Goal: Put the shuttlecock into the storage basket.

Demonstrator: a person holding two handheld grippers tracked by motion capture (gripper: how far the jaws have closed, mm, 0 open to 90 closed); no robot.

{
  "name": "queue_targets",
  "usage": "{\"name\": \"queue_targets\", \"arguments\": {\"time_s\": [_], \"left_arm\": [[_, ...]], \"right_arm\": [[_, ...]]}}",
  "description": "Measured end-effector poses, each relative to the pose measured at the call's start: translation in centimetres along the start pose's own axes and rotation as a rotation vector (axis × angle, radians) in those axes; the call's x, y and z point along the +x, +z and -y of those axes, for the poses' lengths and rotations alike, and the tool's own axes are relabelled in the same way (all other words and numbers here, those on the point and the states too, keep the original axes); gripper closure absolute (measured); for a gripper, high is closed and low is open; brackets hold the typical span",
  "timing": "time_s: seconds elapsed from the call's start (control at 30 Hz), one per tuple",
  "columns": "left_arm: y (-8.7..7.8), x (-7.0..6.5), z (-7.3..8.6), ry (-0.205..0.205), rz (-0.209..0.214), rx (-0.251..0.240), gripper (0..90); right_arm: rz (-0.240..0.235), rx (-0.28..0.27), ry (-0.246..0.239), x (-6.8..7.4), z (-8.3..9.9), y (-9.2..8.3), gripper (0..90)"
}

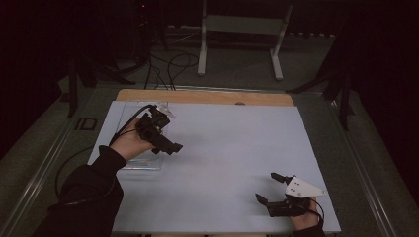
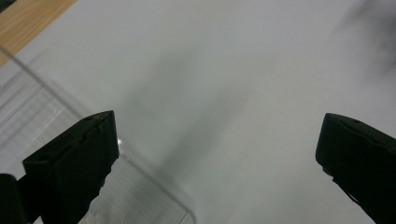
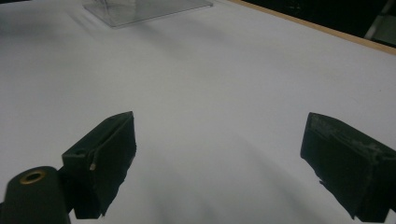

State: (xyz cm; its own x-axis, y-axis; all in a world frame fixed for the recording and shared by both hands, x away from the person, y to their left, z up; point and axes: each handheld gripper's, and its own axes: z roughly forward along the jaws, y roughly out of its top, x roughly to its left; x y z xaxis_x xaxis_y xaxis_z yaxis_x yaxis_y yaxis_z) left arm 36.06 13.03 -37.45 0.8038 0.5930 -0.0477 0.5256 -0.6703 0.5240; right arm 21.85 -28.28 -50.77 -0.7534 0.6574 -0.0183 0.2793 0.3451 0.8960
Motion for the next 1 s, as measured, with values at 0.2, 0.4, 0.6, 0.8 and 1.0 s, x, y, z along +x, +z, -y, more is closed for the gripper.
{"name": "queue_targets", "arguments": {"time_s": [0.2, 0.4, 0.6, 0.8, 1.0], "left_arm": [[0.2, -0.8, -0.6, 0.034, 0.004, -0.02, 0.1], [0.8, -1.4, -0.8, 0.049, 0.041, -0.029, 0.2], [1.7, -2.1, -0.9, 0.073, 0.056, -0.029, 0.2], [2.2, -2.5, -1.0, 0.087, 0.066, -0.035, 0.2], [2.8, -3.1, -0.8, 0.123, 0.08, -0.045, 0.1]], "right_arm": [[-0.002, 0.002, 0.001, 0.0, 0.0, 0.0, 10.5], [-0.003, 0.002, 0.002, 0.0, 0.0, 0.0, 10.5], [-0.003, 0.001, 0.003, -0.1, 0.0, 0.1, 10.5], [-0.003, 0.002, 0.001, 0.0, 0.0, 0.0, 10.5], [-0.003, 0.002, -0.001, 0.0, 0.0, 0.0, 10.5]]}}
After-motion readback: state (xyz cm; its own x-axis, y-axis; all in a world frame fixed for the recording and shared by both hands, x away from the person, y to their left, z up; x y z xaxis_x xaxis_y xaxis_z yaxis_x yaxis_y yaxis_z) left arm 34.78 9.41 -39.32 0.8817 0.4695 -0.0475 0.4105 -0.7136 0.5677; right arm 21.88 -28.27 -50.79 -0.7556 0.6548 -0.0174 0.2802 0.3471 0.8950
